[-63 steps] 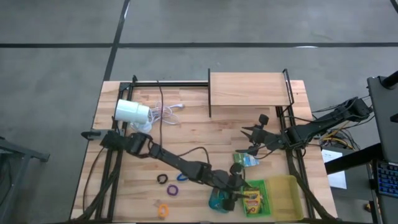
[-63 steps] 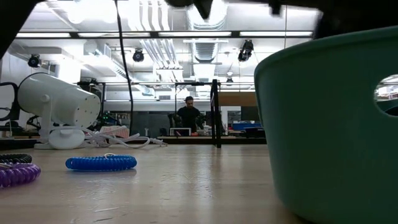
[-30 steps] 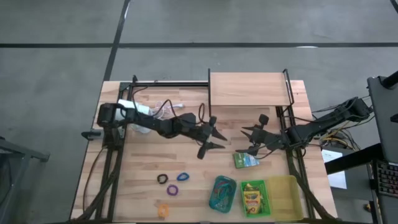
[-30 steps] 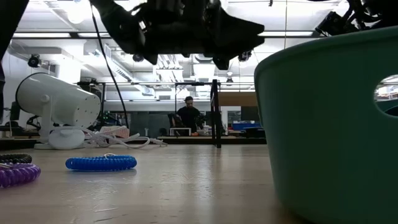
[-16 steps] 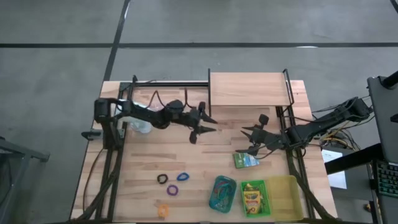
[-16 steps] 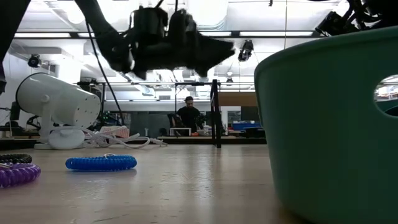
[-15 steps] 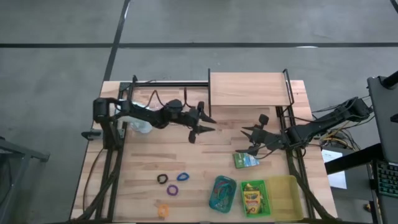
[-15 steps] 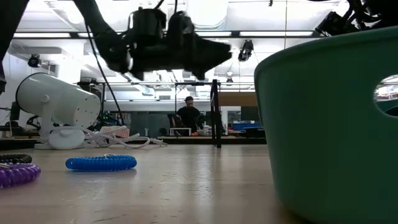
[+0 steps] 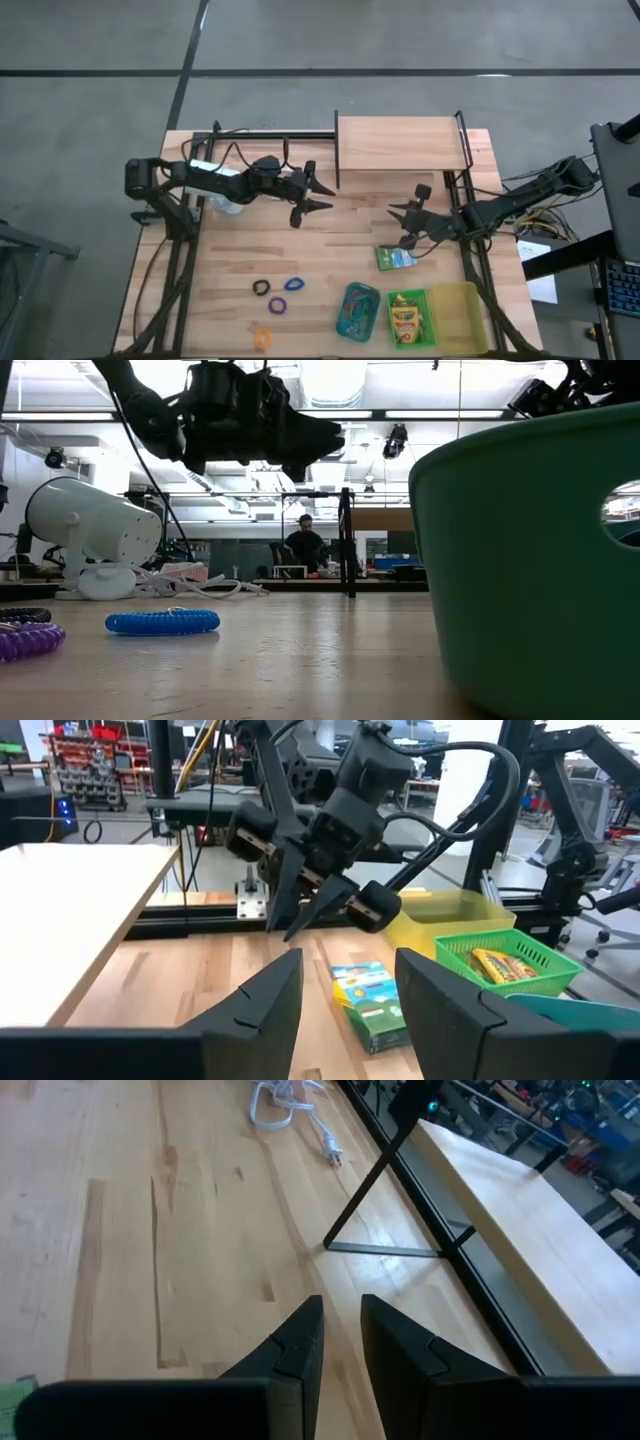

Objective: Pick & Place Office Desk Supplies
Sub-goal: Put the crayon box into the green bin

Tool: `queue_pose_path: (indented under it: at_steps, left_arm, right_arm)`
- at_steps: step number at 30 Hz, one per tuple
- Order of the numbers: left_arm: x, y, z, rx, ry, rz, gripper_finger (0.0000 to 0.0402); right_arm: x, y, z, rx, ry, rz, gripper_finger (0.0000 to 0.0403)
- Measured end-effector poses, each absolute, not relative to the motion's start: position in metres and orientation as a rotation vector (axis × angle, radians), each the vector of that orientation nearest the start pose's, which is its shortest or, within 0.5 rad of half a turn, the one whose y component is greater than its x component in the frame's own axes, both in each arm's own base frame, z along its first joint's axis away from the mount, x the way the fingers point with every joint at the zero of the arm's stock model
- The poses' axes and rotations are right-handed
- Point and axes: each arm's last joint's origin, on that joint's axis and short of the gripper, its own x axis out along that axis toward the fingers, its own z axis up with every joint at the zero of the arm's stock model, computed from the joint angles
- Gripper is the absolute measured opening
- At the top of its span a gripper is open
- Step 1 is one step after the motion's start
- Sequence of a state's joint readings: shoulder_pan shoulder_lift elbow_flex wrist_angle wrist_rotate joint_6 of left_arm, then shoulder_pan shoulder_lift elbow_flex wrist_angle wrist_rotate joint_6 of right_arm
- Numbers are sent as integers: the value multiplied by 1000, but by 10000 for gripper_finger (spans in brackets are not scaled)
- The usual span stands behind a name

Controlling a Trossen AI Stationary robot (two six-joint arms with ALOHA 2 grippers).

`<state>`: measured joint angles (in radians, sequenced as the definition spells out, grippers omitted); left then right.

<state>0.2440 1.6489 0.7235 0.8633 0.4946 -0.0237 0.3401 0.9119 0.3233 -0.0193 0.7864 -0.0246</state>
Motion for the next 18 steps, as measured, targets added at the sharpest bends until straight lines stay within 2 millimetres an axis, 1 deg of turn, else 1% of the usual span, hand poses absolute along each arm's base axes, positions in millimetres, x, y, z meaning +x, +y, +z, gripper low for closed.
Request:
queue_pose_path:
  at_steps: [18]
  left_arm:
    - [322, 66, 197, -64, 100, -250, 165]
  right_arm:
    - [165, 37, 176, -323, 516, -432, 68]
